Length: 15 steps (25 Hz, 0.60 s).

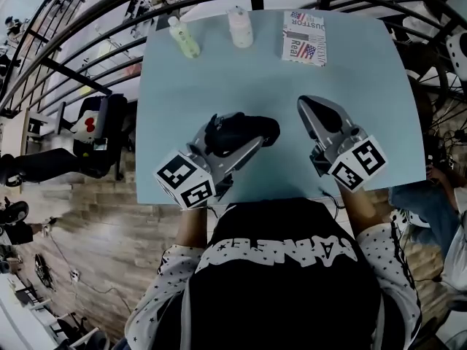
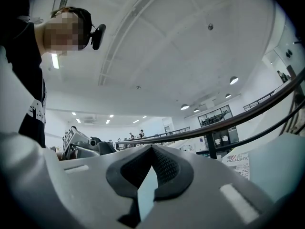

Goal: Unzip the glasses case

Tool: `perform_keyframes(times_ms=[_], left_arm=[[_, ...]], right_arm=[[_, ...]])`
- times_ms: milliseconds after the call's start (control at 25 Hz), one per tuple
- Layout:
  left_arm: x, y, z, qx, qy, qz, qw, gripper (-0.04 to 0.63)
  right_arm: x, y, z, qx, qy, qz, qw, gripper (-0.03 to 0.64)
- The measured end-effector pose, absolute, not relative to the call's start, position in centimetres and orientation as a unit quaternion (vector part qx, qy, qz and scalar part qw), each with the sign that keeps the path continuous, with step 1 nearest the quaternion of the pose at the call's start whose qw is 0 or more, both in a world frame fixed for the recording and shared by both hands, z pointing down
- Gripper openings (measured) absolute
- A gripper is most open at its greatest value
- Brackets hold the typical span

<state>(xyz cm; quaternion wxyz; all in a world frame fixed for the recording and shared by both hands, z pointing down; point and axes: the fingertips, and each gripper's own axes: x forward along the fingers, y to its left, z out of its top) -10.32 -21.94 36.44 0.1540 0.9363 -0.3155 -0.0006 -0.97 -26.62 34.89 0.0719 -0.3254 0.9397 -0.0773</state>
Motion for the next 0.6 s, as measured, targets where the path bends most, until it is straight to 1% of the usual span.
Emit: perform_keyframes(times_ms=[600], left_arm=[[-11.7, -22.1, 37.6, 0.925, -0.342, 0.003, 0.163, 0.0]], right_arm=[[-1.1, -26.0, 35.6, -0.326, 0.94, -0.077, 0.063, 0.005]])
